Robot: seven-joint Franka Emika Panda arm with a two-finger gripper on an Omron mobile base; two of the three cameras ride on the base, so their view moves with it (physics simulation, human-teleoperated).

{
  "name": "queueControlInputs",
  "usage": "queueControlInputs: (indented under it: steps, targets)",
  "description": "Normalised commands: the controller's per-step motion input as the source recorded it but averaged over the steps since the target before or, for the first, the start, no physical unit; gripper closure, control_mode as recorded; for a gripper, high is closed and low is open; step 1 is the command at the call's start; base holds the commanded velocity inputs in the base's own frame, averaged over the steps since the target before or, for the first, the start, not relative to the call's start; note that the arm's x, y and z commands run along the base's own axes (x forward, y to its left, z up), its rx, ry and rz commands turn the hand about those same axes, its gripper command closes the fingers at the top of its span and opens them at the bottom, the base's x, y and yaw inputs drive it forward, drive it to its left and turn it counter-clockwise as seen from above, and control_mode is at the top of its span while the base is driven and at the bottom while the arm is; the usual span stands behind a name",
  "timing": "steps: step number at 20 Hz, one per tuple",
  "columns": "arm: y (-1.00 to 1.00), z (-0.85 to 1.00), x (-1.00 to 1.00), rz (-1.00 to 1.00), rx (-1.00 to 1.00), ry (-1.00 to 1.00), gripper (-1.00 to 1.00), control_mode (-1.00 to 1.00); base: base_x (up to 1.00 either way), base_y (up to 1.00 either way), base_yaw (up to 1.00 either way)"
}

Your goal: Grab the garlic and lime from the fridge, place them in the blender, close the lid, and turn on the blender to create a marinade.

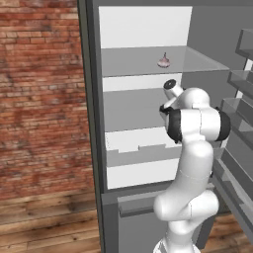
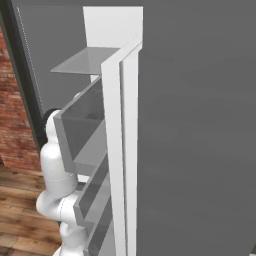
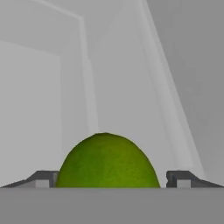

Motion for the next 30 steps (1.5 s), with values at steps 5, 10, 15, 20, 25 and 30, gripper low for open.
queueControlInputs:
  steps: [5,10,15,20,25,30]
  targets:
    - [0.00,-0.45,-0.08,0.02,0.00,0.00,1.00,-1.00,0.00,0.00,0.00]
    - [0.00,-0.18,-0.27,0.01,0.00,0.00,1.00,-1.00,0.00,0.00,0.00]
    - [0.20,0.00,-0.93,0.00,0.02,-0.15,1.00,-1.00,0.00,0.00,0.00]
    - [0.78,0.20,-0.77,0.00,0.00,-0.09,1.00,-1.00,0.00,0.00,0.00]
    - [1.00,0.26,-0.64,-0.01,0.01,-0.05,1.00,-1.00,0.00,0.00,0.00]
    - [0.52,0.59,-0.86,0.03,0.25,0.00,1.00,-1.00,0.00,0.00,0.00]
